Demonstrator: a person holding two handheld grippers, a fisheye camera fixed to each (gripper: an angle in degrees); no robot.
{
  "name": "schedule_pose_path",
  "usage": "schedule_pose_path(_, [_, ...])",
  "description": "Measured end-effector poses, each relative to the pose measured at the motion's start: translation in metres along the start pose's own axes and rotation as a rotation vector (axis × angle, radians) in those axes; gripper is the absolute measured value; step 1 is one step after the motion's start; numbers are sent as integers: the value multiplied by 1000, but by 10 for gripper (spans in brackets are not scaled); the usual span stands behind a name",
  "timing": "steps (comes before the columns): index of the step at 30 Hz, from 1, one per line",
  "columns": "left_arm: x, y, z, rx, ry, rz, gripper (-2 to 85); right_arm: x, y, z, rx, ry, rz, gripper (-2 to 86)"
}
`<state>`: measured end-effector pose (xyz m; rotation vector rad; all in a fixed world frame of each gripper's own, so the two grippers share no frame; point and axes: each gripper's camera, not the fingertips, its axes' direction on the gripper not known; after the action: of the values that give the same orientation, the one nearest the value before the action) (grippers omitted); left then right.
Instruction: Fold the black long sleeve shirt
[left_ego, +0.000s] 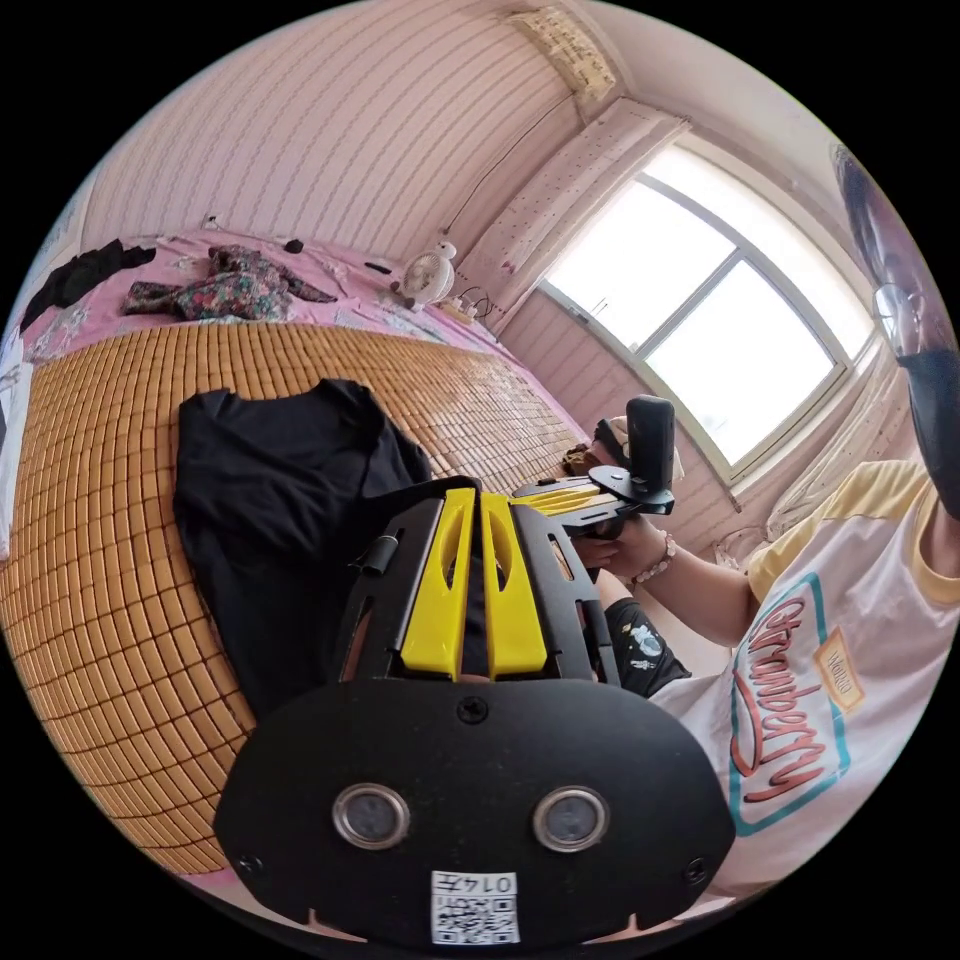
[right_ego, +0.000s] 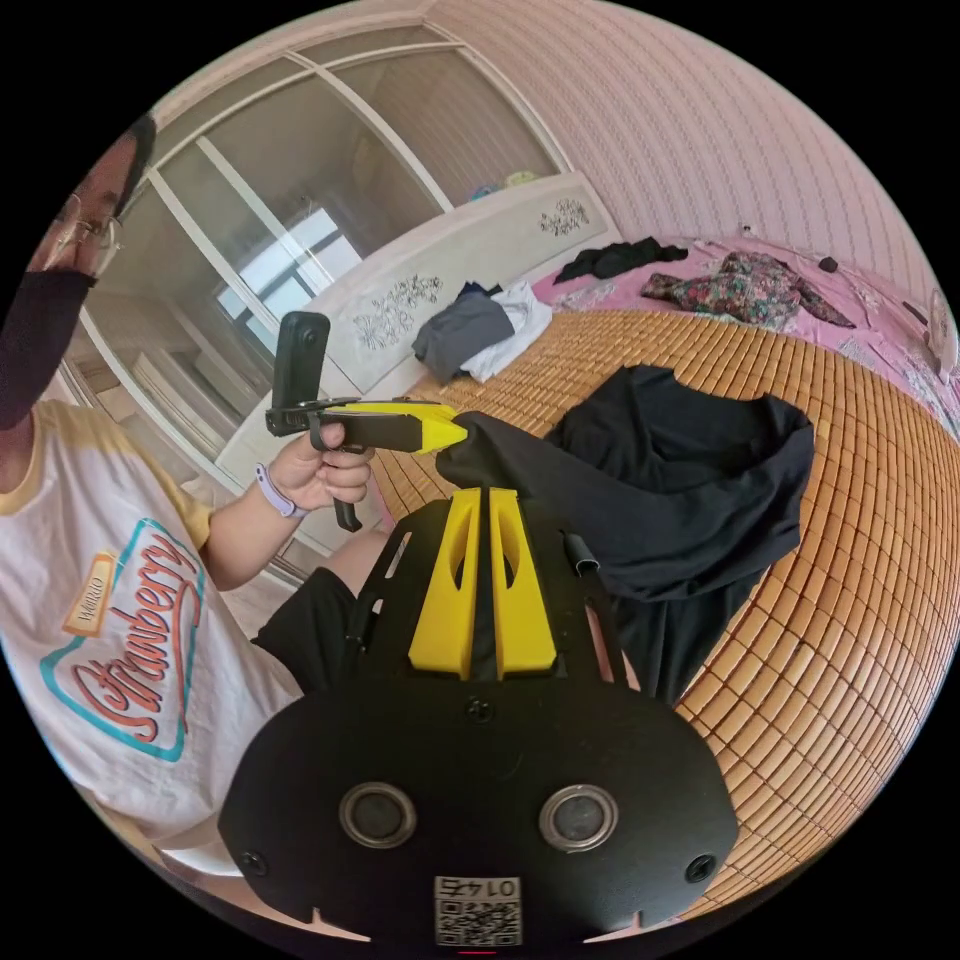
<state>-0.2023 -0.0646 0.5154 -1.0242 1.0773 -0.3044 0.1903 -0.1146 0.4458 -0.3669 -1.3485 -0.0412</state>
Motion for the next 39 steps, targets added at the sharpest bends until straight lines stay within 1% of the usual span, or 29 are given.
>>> schedule_pose_path(3, [12, -5, -44, 108, -12, 62, -5, -26, -19, -25, 72, -16, -130, 12])
schedule_pose_path(4, [14, 2, -61, 142, -43, 80, -4, -31, -22, -25, 70, -19, -153, 12])
schedule_pose_path(6, [10, 20, -83, 168, -96, 60, 3, -41, -28, -9, 7, -77, -211, 13])
schedule_pose_path(7, [2, 34, -93, 167, -111, 19, 8, -41, -28, 0, -16, -98, -214, 14])
schedule_pose_path(10, [-30, 75, -100, 122, -115, -197, 20, -33, -17, 57, -181, -174, -165, 24])
schedule_pose_path(12, [-49, 100, -93, 55, -132, -313, 27, -26, 3, 102, -325, -215, -146, 38])
schedule_pose_path(13, [-63, 114, -86, -8, -137, -408, 32, -25, 8, 111, -357, -228, -151, 42])
schedule_pose_path(14, [-73, 124, -81, -32, -112, -469, 34, -23, 18, 124, -423, -238, -156, 48])
schedule_pose_path(15, [-76, 128, -80, -36, -98, -487, 36, -22, 25, 132, -476, -222, -163, 55])
schedule_pose_path(17, [-84, 128, -77, -55, -116, -506, 40, -17, 31, 131, -508, -167, -182, 65])
schedule_pose_path(19, [-88, 117, -76, -65, -164, -477, 43, -5, 29, 123, -491, -94, -177, 72])
schedule_pose_path(22, [-106, 88, -71, -56, -231, -412, 48, 35, 14, 102, -389, 51, -127, 83])
schedule_pose_path(24, [-123, 66, -64, -51, -277, -371, 51, 77, -7, 83, -267, 197, -81, 91])
schedule_pose_path(25, [-137, 50, -58, -52, -299, -353, 52, 88, -12, 79, -237, 242, -78, 93])
schedule_pose_path(26, [-152, 31, -50, -52, -300, -336, 53, 110, -25, 73, -193, 334, -74, 98])
schedule_pose_path(27, [-160, 22, -45, -51, -299, -329, 54, 133, -38, 70, -169, 417, -65, 99])
schedule_pose_path(30, [-202, -21, -18, -79, -337, -318, 58, 192, -75, 71, -163, 540, -4, 102])
schedule_pose_path(33, [-234, -57, 10, -101, -386, -306, 68, 248, -106, 75, -159, 566, 110, 105])
schedule_pose_path(35, [-260, -78, 24, -40, -355, -364, 79, 275, -120, 79, -152, 574, 155, 107])
schedule_pose_path(39, [-292, -100, 46, 27, -328, -450, 95, 328, -140, 96, -188, 561, 253, 67])
